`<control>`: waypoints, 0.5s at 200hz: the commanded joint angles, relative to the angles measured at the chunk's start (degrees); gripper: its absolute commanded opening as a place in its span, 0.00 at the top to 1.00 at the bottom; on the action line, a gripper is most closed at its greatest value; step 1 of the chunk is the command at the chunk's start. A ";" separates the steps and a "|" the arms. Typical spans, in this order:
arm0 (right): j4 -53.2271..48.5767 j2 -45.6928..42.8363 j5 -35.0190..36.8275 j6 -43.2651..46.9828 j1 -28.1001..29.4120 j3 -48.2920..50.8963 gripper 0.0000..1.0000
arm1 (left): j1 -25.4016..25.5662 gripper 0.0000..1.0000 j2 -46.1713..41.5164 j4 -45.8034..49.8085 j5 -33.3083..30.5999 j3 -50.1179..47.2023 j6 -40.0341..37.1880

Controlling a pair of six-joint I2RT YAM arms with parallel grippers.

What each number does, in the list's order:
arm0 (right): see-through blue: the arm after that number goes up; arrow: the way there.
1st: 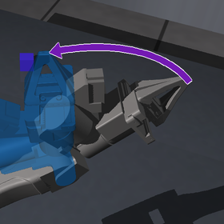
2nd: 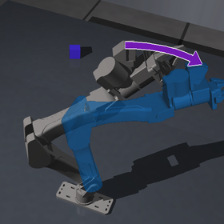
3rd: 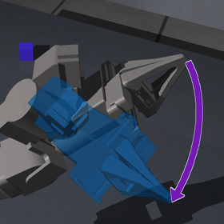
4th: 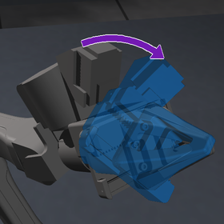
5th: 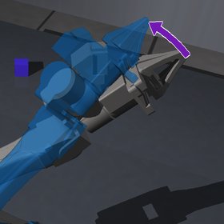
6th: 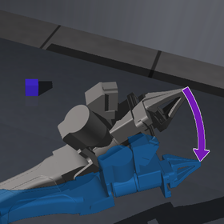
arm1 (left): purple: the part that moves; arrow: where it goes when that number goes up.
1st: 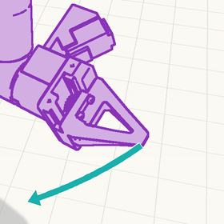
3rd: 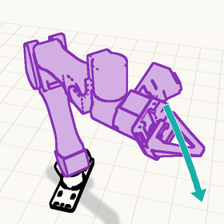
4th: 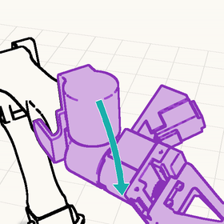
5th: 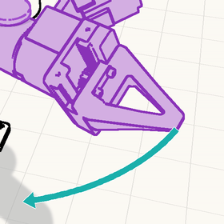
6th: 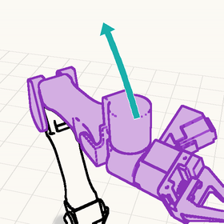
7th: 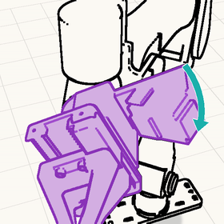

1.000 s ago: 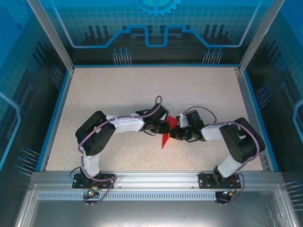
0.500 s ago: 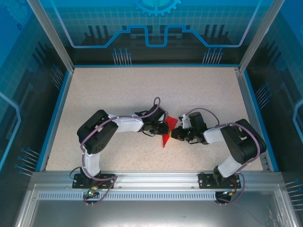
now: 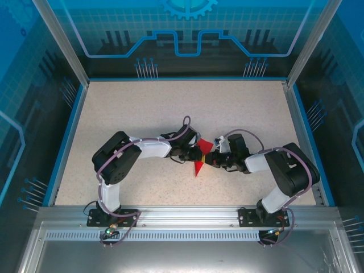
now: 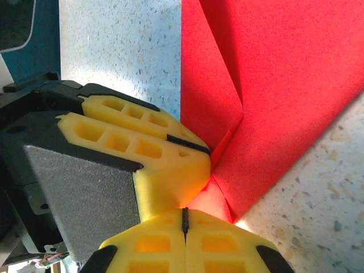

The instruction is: Fold a paper plane with a square sheet of paper (pick it up from the middle)

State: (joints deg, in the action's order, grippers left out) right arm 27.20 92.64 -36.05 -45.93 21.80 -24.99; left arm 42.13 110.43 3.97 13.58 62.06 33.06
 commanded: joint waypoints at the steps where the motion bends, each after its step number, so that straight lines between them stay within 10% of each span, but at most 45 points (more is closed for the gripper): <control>1: 1.06 -0.14 -4.16 -1.66 -0.44 0.61 0.92 | -0.63 0.84 0.51 -1.20 1.50 -1.10 0.84; 100: -4.57 0.50 -3.32 -0.12 -2.37 -0.69 0.96 | -1.75 0.85 -2.82 -2.20 2.68 -1.72 0.10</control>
State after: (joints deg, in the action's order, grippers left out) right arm 25.69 92.55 -38.17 -47.37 20.08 -24.49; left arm 40.97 109.89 2.02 15.33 61.01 33.98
